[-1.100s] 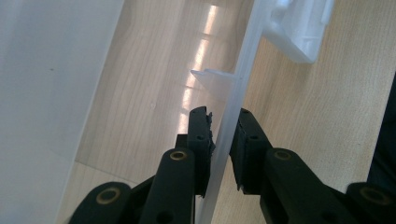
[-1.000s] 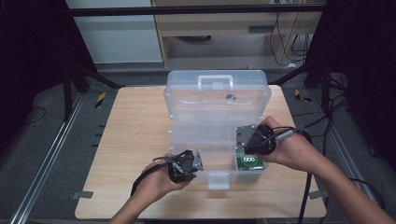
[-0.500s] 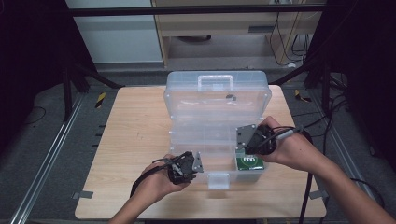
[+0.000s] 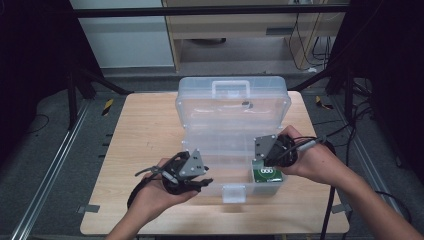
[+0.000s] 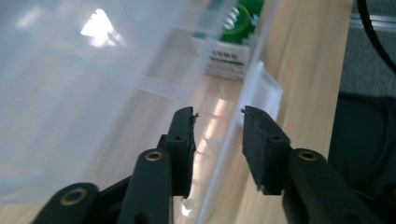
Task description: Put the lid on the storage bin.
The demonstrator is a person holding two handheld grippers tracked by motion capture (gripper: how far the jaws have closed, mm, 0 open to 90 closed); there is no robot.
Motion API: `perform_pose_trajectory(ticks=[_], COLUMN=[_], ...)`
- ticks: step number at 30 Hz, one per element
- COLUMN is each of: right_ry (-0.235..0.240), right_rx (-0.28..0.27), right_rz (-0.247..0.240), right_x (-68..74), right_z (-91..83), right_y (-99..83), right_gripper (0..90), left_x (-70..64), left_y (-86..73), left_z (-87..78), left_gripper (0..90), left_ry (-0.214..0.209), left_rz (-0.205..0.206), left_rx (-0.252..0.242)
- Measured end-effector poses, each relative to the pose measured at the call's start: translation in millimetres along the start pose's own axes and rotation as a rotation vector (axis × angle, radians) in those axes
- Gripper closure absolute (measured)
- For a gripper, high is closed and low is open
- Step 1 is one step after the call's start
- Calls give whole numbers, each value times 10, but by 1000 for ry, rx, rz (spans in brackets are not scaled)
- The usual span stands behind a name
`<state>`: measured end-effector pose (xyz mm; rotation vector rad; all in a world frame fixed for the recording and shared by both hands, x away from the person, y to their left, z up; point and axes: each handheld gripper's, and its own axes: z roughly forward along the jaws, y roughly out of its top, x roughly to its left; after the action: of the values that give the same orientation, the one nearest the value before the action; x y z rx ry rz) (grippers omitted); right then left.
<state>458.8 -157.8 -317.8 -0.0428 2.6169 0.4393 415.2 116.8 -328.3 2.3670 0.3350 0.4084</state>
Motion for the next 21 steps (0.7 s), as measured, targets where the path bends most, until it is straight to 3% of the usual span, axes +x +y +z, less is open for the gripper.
perform_pose_trajectory(ticks=[3, 4, 5, 8, 10, 14, 17, 21], right_ry=[2, 2, 2, -1, -1, -1, -5, -3], right_rx=[1, 1, 1, -4, -5, -10, -9, -11], right_rz=[2, 3, 3, 0, 0, 4, 2, -1], right_x=[3, 5, 5, 10, 10, 17, 30, 41], right_z=[-2, -2, -2, 1, 2, 3, 4, 6], right_y=[-5, -6, -6, -11, -12, -18, -20, -27], right_gripper=[823, 822, 822, 819, 818, 812, 811, 812], left_x=[167, 254, 254, 508, 553, 795, 875, 930], left_y=[25, 24, 24, 4, -2, -24, -16, -5], left_z=[-122, -167, -167, -279, -293, -324, -311, -295], left_gripper=[721, 756, 787, 860, 888, 898, 898, 897], left_ry=[54, 61, 61, 67, 71, 98, 113, 106], left_rz=[-19, -44, -44, -143, -162, -252, -258, -290], left_rx=[-5, -12, -12, -49, -57, -78, -66, -89])
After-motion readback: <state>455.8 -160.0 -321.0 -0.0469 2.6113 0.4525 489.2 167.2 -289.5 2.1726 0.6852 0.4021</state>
